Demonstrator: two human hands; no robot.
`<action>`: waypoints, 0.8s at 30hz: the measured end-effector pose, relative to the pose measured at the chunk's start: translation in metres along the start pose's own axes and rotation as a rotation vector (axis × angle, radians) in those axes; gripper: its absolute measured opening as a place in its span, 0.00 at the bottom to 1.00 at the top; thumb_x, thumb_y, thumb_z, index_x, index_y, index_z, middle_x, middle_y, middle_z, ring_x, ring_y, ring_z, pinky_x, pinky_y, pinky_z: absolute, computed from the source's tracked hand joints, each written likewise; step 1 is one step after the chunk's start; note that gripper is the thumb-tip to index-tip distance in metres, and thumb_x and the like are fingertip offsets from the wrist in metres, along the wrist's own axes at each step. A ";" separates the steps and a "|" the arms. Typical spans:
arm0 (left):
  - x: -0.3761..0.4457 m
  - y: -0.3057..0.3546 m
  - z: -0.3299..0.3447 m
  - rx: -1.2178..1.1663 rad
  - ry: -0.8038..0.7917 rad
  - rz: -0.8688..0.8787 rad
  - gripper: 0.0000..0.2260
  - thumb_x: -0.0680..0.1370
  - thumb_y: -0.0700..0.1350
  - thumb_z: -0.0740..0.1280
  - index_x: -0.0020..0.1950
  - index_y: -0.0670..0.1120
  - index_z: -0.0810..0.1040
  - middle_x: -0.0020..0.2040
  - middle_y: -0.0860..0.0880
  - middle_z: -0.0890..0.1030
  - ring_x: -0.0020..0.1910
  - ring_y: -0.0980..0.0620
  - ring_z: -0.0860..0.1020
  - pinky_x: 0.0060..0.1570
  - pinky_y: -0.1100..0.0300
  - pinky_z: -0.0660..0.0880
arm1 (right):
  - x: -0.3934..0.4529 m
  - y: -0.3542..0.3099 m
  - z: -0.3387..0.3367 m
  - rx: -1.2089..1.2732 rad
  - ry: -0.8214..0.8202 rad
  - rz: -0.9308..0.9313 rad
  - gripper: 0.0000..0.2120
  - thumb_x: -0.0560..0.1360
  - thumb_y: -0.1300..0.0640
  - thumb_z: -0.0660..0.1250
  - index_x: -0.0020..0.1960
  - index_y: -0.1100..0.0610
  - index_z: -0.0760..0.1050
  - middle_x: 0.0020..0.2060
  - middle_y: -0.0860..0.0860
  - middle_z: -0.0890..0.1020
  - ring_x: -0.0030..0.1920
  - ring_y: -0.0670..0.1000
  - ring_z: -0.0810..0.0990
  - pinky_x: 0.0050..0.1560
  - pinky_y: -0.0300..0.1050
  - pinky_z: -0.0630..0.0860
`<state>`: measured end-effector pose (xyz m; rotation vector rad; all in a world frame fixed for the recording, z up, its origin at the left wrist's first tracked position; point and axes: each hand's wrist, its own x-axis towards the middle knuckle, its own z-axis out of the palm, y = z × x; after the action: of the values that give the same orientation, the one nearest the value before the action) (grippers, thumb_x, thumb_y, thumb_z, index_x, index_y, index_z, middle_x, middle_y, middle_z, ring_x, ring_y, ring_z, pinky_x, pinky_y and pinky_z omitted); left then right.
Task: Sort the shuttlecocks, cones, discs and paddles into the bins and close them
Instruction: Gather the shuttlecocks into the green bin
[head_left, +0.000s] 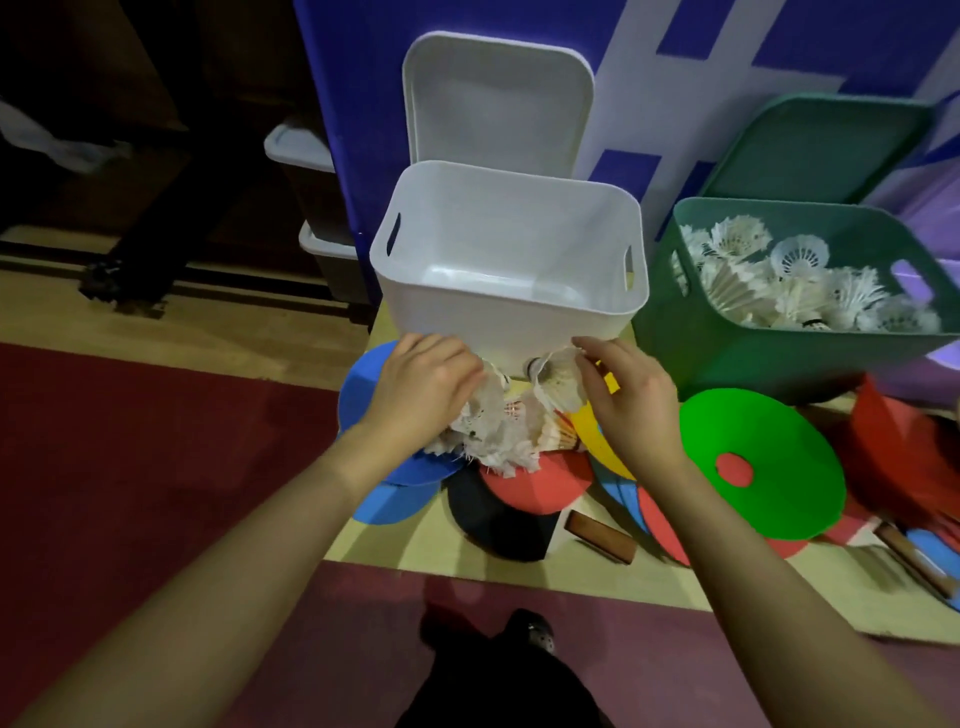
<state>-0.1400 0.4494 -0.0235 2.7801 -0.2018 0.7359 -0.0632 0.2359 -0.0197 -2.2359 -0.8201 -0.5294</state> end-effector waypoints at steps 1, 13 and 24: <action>0.011 0.007 -0.003 -0.019 0.031 0.004 0.10 0.76 0.47 0.63 0.39 0.43 0.80 0.36 0.49 0.79 0.36 0.47 0.77 0.43 0.57 0.65 | 0.004 0.002 -0.008 0.014 0.021 0.002 0.10 0.75 0.58 0.64 0.53 0.58 0.80 0.41 0.53 0.81 0.39 0.58 0.80 0.39 0.53 0.77; 0.170 0.110 0.015 -0.117 0.221 0.209 0.07 0.76 0.45 0.65 0.44 0.44 0.81 0.41 0.47 0.80 0.41 0.47 0.77 0.42 0.55 0.69 | 0.061 0.083 -0.125 0.015 0.293 0.044 0.10 0.76 0.63 0.65 0.55 0.61 0.79 0.42 0.52 0.77 0.40 0.50 0.77 0.42 0.44 0.73; 0.315 0.217 0.123 -0.217 0.180 0.198 0.10 0.76 0.46 0.64 0.45 0.43 0.82 0.40 0.48 0.81 0.36 0.49 0.79 0.34 0.55 0.76 | 0.111 0.256 -0.202 -0.076 0.293 0.107 0.14 0.76 0.56 0.59 0.56 0.58 0.78 0.43 0.53 0.78 0.41 0.58 0.79 0.40 0.53 0.76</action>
<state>0.1457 0.1856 0.0779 2.4967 -0.4960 0.9452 0.1641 -0.0097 0.0624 -2.1865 -0.5346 -0.8240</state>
